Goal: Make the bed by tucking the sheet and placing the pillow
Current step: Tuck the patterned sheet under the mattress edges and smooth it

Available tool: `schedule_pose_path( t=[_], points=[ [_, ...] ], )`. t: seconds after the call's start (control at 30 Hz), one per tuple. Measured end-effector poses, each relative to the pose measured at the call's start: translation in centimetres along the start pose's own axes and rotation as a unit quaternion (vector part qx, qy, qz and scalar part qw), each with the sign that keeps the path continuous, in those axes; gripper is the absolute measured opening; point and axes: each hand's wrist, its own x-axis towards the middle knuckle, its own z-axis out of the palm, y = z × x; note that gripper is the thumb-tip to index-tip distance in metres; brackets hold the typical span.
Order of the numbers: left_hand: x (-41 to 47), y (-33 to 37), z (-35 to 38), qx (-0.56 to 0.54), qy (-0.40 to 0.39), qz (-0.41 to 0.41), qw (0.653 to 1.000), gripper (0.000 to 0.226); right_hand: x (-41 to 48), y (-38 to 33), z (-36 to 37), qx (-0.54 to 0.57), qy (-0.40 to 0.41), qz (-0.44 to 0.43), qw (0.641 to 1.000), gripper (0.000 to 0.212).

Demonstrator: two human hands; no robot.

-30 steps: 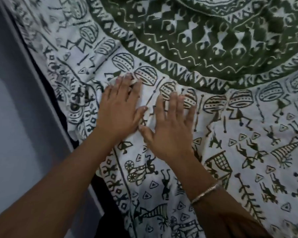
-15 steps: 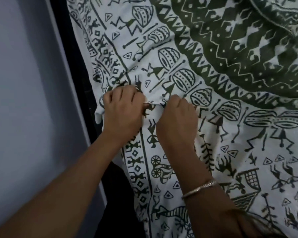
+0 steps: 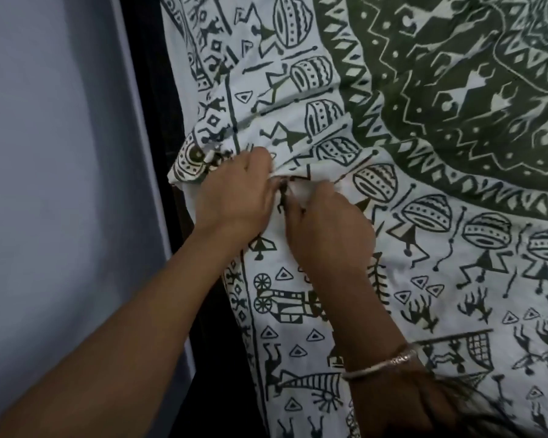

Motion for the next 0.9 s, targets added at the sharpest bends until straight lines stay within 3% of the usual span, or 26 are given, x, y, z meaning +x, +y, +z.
schedule_pose_path(
  t=[0.13,0.2,0.3,0.47,0.53,0.63,0.77,0.9],
  points=[
    [0.2,-0.4,-0.7,-0.002,0.050,-0.022,0.998,0.013,1.0,-1.3,-0.2,-0.004,-0.029,-0.142,0.989,0.015],
    [0.3,-0.5,-1.1,-0.007,0.062,-0.027,0.998,0.017,1.6,-1.4,-0.8,0.029,-0.019,-0.143,0.989,0.010],
    [1.4,0.0,-1.9,-0.015,0.084,0.015,0.996,0.027,2.1,-0.7,-1.4,0.079,0.021,-0.116,0.990,0.023],
    [5.8,0.4,-2.5,-0.016,0.123,0.034,0.992,0.025,5.2,0.1,-3.0,0.135,0.102,-0.033,0.985,0.018],
    [7.7,0.6,-2.2,-0.011,0.096,0.027,0.995,0.033,7.3,-0.2,-3.4,0.141,0.089,-0.021,0.986,0.025],
    [10.1,0.4,-1.3,0.029,0.014,-0.011,0.999,0.042,10.6,-0.9,-3.5,0.091,0.000,0.000,0.996,0.034],
    [11.9,-0.2,-0.9,0.051,0.023,-0.001,0.998,0.019,14.1,-1.9,-3.5,-0.002,-0.017,-0.049,0.999,0.014],
    [14.1,-1.1,-2.5,0.004,0.122,-0.072,0.990,0.016,16.4,-3.3,-4.2,0.072,0.073,-0.104,0.989,0.019]
  ],
)
